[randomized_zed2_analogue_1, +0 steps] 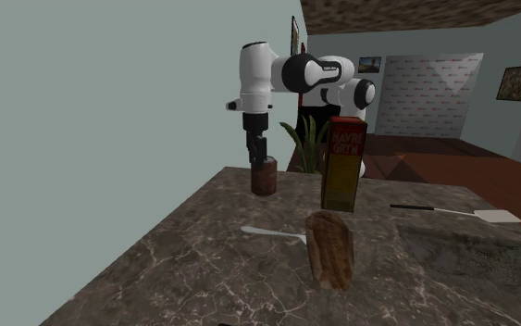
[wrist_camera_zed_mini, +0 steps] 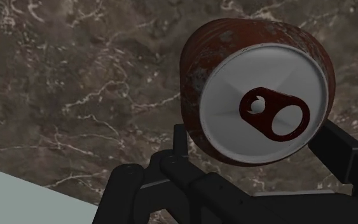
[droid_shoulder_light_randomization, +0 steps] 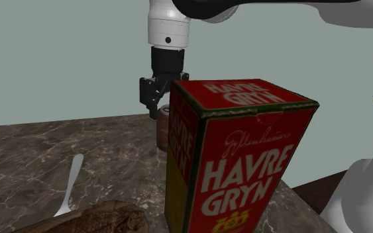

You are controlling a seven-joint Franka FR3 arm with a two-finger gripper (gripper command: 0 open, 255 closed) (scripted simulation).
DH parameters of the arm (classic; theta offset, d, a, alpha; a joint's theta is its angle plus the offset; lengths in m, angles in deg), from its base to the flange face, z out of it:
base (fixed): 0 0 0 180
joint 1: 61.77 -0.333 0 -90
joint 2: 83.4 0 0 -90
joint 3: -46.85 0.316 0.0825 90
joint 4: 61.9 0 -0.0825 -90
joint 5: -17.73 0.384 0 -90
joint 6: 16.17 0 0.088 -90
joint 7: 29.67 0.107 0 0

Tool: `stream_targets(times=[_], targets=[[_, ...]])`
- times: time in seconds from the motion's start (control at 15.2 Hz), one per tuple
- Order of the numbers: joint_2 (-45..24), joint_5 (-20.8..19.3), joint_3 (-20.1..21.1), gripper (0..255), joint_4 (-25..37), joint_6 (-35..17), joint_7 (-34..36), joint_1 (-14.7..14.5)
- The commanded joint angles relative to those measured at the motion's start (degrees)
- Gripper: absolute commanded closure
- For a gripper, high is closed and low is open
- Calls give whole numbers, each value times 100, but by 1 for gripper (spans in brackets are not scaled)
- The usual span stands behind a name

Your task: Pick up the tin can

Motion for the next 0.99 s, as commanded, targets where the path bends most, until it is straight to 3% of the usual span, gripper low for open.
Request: stream_targets(times=[0.0, 0.33, 0.92], targets=[[-3, 1, 2, 255, -7, 2, 0, -1], [6, 6, 3, 255, -18, -2, 2, -3], [-203, -94, 35, 255, 902, 733, 86, -16]])
